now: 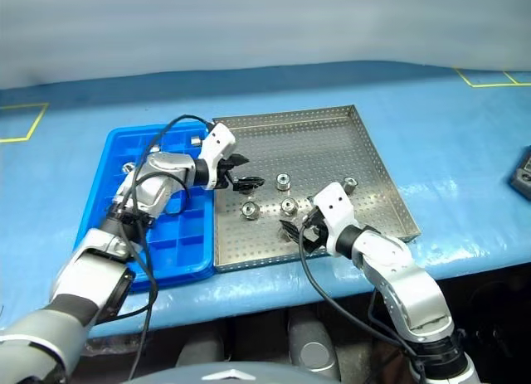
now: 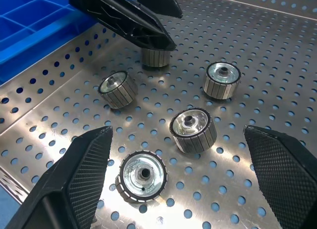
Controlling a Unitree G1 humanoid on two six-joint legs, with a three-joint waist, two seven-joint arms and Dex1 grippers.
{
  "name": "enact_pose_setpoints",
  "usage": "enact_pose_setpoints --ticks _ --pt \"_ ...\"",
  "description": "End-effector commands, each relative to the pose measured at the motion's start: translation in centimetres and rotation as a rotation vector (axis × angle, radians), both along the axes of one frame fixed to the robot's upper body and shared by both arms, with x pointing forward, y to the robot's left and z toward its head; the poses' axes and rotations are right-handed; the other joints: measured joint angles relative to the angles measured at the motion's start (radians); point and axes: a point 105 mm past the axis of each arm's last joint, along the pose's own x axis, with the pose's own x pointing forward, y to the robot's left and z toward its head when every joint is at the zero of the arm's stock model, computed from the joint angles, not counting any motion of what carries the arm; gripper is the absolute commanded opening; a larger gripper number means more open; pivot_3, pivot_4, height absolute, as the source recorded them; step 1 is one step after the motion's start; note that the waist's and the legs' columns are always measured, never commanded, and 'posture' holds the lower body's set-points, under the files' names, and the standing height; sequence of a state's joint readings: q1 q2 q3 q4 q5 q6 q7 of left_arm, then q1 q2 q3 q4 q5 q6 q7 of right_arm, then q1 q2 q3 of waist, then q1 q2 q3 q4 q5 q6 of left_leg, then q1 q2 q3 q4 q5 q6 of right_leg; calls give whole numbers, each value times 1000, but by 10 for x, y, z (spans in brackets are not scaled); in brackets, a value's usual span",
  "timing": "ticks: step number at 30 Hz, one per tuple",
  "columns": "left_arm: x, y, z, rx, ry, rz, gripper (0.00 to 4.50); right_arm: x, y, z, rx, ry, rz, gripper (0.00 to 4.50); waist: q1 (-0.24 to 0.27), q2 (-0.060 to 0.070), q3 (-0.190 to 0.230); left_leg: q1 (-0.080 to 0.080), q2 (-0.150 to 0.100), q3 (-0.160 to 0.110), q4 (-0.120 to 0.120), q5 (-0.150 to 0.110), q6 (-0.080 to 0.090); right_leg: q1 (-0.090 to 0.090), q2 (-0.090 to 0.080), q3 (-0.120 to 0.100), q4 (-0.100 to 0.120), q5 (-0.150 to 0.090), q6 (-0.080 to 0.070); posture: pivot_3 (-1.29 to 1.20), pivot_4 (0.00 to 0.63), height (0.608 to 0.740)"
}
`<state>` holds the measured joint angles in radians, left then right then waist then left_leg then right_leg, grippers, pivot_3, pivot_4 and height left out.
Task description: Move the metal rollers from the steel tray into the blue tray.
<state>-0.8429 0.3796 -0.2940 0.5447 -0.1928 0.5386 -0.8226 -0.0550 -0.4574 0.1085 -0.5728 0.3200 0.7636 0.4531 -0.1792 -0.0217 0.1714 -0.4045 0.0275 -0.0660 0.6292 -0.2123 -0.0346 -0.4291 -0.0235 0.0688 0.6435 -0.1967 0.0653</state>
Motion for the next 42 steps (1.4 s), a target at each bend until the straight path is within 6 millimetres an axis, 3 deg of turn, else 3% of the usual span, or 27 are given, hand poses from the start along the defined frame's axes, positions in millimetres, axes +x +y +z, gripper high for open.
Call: enact_pose_setpoints --ticks 1,6,7,9,16,20,25,29,33,36,42 --pt "9 5 3 51 -26 34 4500 -2 1 16 23 -69 -2 4465 -11 0 0 0 0 0 0 0 0 0 0 0 0 1 1 -256 150 740" --pt "10 18 -10 130 6 67 4500 -2 1 16 25 -69 -8 4465 -31 0 0 0 0 0 0 0 0 0 0 0 0 1 2 -249 150 740" --pt "9 20 -12 142 14 63 4326 -1 1 16 25 -69 -9 4489 -35 0 0 0 0 0 0 0 0 0 0 0 0 1 2 -245 150 740" --pt "7 23 -16 179 22 45 3947 -1 2 15 27 -68 -8 4500 -41 0 0 0 0 0 0 0 0 0 0 0 0 1 2 -237 150 740" --pt "-2 29 -20 221 42 4 1708 2 7 17 41 -73 8 4500 -57 0 0 1 0 0 0 0 0 0 0 1 1 1 2 -216 150 740" --pt "4 30 -2 161 -20 43 1708 3 9 18 46 -74 12 4500 -54 0 0 1 0 0 -1 0 0 0 0 1 1 1 2 -194 150 740" --pt "10 34 55 -51 -201 156 1707 5 14 19 59 -75 24 4500 -50 0 1 0 0 0 -1 0 0 -1 0 1 1 1 2 -178 150 740" --pt "-4 51 84 -168 -322 266 1707 4 18 20 73 -77 43 4500 -37 1 1 0 0 0 -1 0 0 -1 0 1 1 1 3 -153 150 740" --pt "-33 79 116 -281 -483 440 1707 4 23 19 75 -68 72 4500 -19 1 1 1 1 0 -1 0 0 -1 0 2 2 2 3 -114 150 740" --pt "-54 108 117 -254 -561 604 1707 5 28 19 78 -64 101 4500 9 0 1 1 1 0 0 0 0 0 0 2 2 2 3 -83 150 740" --pt "-90 158 93 -176 -572 905 1707 7 38 19 74 -54 163 4500 66 0 1 5 0 1 1 0 0 3 0 2 2 1 2 -22 150 740"
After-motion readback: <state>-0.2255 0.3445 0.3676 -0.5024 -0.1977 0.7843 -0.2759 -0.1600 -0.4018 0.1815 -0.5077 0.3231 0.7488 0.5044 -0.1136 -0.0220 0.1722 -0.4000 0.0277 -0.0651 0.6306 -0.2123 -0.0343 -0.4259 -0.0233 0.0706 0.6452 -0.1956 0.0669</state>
